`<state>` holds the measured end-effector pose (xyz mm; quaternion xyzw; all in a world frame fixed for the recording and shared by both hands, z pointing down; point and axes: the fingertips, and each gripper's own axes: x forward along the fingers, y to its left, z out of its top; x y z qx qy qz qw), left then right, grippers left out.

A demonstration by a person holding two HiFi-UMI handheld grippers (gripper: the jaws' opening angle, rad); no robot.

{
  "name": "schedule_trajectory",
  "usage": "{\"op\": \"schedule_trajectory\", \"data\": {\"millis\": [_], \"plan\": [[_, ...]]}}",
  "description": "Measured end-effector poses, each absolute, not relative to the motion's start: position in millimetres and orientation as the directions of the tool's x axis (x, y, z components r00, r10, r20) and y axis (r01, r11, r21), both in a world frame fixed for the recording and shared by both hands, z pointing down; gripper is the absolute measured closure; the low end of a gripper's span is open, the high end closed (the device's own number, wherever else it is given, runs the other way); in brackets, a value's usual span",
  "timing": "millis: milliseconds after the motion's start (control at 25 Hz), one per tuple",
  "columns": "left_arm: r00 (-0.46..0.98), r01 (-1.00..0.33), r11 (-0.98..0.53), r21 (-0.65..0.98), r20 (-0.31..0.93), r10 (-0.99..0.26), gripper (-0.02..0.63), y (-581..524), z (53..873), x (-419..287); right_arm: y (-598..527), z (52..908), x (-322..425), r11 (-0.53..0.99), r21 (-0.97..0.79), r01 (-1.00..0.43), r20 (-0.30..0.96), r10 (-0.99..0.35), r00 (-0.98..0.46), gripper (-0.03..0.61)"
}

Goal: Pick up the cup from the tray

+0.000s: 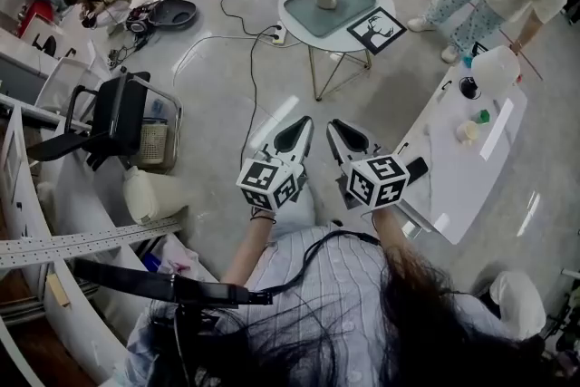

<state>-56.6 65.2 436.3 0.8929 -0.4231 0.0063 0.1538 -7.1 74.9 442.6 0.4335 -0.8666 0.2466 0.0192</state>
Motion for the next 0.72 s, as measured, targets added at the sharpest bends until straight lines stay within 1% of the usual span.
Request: {"op": "schedule_trajectory", "data": {"millis": [360, 720], "plan": [[0.694, -0.717, -0.649, 0.254, 0.174, -0.699, 0.6, -19, 439, -86, -7, 446, -38, 0.434, -0.424, -0.795, 0.286, -0.769, -0.572, 0.522], [0.736, -0.673, -0.689, 0.269, 0.158, -0.658, 0.6, -82, 440, -120, -68, 450, -79, 0.397, -0.404, -0.824, 0.309, -0.789, -0.532, 0.522]]}}
